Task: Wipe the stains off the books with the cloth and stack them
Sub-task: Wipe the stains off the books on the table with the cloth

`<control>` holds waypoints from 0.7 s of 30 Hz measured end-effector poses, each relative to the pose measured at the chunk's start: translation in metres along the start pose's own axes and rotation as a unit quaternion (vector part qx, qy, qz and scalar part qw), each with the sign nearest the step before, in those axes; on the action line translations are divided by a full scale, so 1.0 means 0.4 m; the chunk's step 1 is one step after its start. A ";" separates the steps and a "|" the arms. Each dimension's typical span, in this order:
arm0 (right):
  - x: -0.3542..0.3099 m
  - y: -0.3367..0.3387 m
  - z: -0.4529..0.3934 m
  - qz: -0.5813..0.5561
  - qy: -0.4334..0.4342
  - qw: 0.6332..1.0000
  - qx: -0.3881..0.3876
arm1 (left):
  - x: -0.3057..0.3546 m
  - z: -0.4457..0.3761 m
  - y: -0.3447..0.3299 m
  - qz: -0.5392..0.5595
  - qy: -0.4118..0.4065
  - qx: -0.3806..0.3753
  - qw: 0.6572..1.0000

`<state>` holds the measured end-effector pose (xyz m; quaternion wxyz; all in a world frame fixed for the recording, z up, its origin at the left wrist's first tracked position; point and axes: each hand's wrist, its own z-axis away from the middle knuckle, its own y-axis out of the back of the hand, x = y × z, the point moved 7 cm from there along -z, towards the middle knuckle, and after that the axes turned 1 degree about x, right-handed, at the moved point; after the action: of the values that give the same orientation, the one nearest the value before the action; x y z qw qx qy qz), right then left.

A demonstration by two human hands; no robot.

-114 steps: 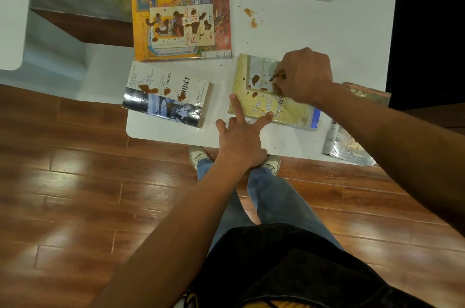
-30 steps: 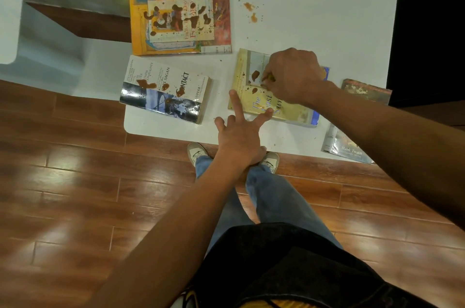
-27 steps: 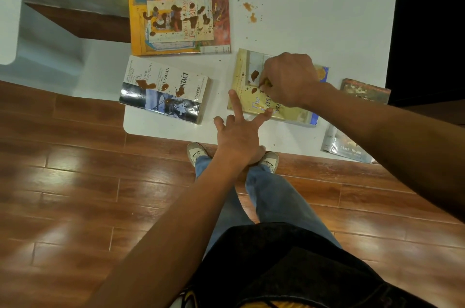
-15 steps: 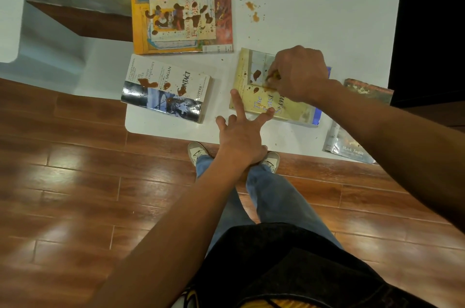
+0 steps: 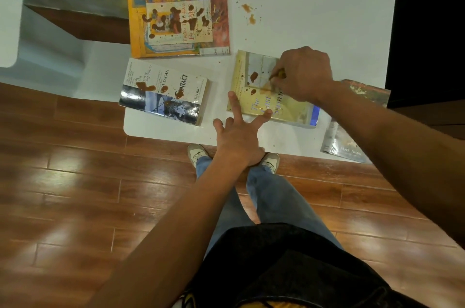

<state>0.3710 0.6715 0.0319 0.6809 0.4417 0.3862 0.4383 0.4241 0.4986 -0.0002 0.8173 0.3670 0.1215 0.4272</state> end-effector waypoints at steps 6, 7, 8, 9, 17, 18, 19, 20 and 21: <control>0.050 0.013 0.020 -0.002 -0.030 0.999 0.015 | -0.001 -0.005 -0.002 0.001 -0.003 0.001 1.000; 0.048 0.009 0.027 0.003 -0.026 1.000 0.013 | -0.001 -0.005 -0.003 0.002 -0.002 0.002 1.000; 0.039 0.001 0.037 0.008 -0.012 1.000 0.007 | -0.001 -0.004 -0.006 0.002 -0.002 0.003 1.000; 0.024 -0.010 0.047 0.011 0.007 1.000 -0.001 | -0.001 -0.004 -0.007 0.002 -0.001 0.003 1.000; 0.003 -0.024 0.029 0.025 -0.010 1.000 0.009 | -0.005 -0.003 -0.011 0.004 0.003 0.005 1.000; -0.022 -0.033 0.035 0.027 0.012 1.000 -0.001 | -0.003 -0.003 -0.012 0.005 0.003 0.005 1.000; -0.045 -0.041 0.039 0.029 0.034 0.999 -0.009 | -0.004 -0.003 -0.012 0.004 0.003 0.005 1.000; -0.056 -0.040 0.037 0.033 0.046 0.998 -0.011 | -0.003 -0.004 -0.010 0.002 0.002 0.005 1.000; -0.053 -0.034 0.029 0.032 0.039 0.999 -0.006 | -0.002 -0.005 -0.008 0.002 0.002 0.005 1.000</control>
<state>0.3782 0.6456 0.0257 0.6534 0.4326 0.3956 0.4789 0.4245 0.4978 -0.0037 0.8144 0.3706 0.1244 0.4289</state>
